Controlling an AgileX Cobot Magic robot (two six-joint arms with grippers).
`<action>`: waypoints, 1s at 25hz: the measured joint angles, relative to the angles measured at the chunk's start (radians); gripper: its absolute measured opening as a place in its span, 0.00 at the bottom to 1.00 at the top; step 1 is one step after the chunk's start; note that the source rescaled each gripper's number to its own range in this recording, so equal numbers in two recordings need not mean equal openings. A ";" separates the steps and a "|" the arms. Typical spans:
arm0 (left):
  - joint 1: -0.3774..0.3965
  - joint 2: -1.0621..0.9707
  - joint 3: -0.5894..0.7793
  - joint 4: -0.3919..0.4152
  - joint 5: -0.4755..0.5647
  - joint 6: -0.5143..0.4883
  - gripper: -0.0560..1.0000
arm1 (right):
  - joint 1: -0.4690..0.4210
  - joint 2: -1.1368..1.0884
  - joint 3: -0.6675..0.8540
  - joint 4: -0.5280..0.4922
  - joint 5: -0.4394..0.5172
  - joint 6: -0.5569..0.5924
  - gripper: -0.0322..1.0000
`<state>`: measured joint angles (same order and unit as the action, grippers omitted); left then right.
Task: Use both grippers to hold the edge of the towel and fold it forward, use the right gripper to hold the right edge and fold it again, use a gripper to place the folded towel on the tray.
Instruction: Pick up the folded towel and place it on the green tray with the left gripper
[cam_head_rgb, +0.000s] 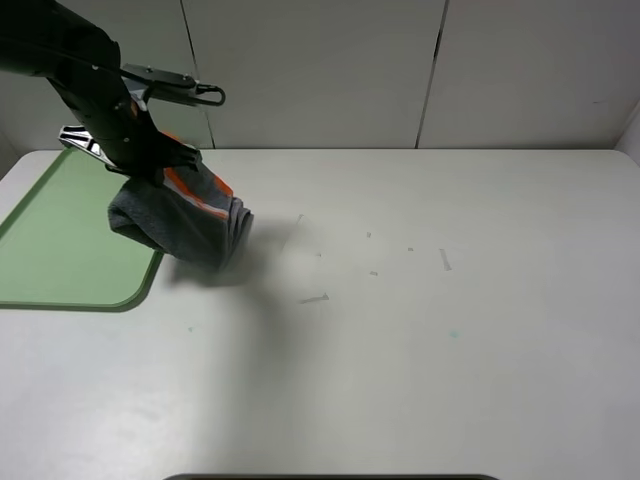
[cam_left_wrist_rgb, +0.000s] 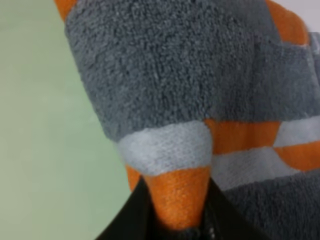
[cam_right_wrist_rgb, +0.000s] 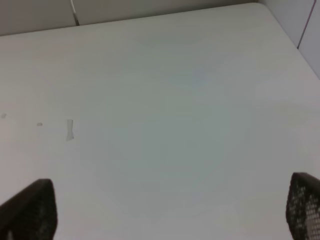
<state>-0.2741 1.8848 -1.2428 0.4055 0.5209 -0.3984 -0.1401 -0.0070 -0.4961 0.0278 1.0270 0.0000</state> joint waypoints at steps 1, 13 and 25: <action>0.016 0.000 0.000 0.011 0.005 0.000 0.20 | 0.000 0.000 0.000 0.000 0.000 0.000 1.00; 0.154 0.000 0.000 0.123 0.028 0.020 0.20 | 0.000 0.000 0.000 0.000 0.000 0.000 1.00; 0.240 0.000 0.061 0.155 -0.028 0.044 0.20 | 0.000 0.000 0.000 0.000 0.000 0.000 1.00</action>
<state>-0.0345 1.8848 -1.1817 0.5600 0.4933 -0.3549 -0.1401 -0.0070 -0.4961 0.0278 1.0270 0.0000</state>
